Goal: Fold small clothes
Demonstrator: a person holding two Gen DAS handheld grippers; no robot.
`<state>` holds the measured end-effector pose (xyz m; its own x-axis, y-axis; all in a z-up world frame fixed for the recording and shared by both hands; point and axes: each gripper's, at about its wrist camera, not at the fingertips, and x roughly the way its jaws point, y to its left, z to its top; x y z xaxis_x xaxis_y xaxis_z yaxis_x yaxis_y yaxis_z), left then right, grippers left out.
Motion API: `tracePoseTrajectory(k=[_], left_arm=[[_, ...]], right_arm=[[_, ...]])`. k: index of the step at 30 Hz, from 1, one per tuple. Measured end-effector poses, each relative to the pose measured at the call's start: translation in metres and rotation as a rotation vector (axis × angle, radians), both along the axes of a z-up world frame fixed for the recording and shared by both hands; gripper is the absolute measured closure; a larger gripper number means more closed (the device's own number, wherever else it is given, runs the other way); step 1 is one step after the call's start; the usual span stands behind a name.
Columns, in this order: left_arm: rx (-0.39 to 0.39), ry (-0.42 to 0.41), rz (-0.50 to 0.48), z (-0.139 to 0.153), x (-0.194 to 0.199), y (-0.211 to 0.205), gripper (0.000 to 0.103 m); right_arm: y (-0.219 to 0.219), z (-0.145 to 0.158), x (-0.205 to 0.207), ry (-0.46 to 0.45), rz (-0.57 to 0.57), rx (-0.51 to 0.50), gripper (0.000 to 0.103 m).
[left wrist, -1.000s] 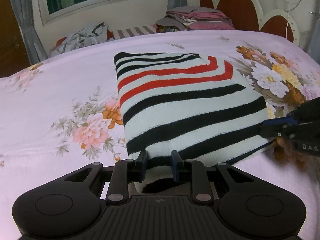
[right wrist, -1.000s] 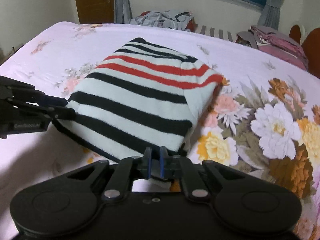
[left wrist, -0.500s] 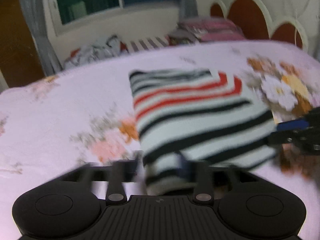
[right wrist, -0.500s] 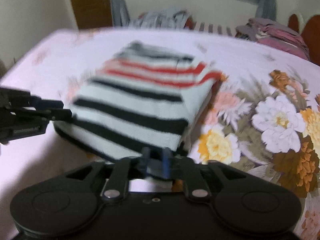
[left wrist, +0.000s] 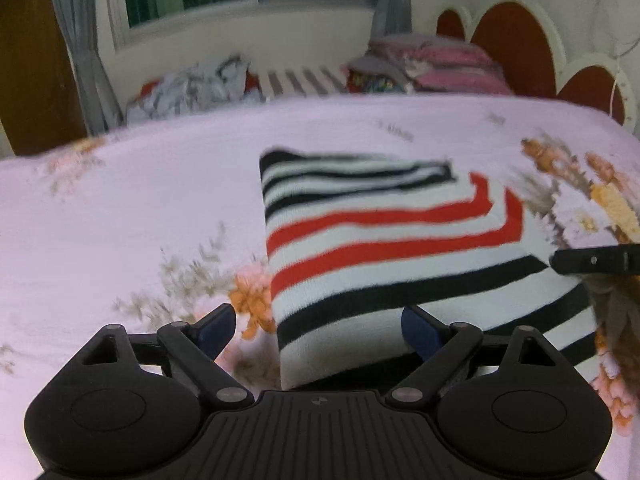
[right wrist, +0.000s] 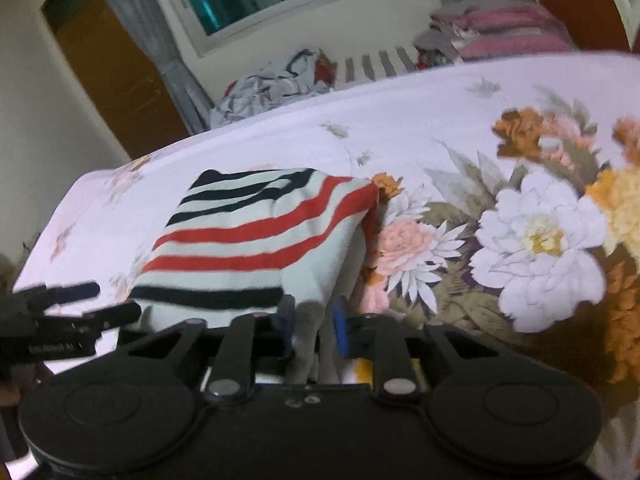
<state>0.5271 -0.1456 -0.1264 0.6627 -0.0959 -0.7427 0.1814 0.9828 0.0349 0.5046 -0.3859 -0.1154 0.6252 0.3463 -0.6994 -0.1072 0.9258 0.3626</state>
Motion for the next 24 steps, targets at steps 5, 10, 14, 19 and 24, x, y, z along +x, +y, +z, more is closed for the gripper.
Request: tracePoseTrajectory(k=[5, 10, 14, 19, 24], left_arm=[[-0.011, 0.026, -0.004, -0.006, 0.003, 0.001, 0.014], [-0.002, 0.007, -0.018, 0.0, -0.001, 0.001, 0.011], [-0.022, 0.028, 0.0, -0.002, 0.005, 0.005, 0.005], [-0.03, 0.035, -0.003, -0.002, 0.008, 0.004, 0.004], [-0.082, 0.06, -0.005, -0.005, 0.014, 0.009, 0.004]], right_arm=[[0.004, -0.011, 0.008, 0.015, 0.065, -0.038, 0.092], [-0.027, -0.002, -0.003, -0.008, -0.032, 0.032, 0.06], [-0.042, -0.014, -0.003, 0.04, -0.016, 0.163, 0.043], [-0.052, -0.026, 0.002, 0.088, -0.031, 0.321, 0.042], [-0.061, -0.037, 0.01, 0.13, -0.064, 0.392, 0.04]])
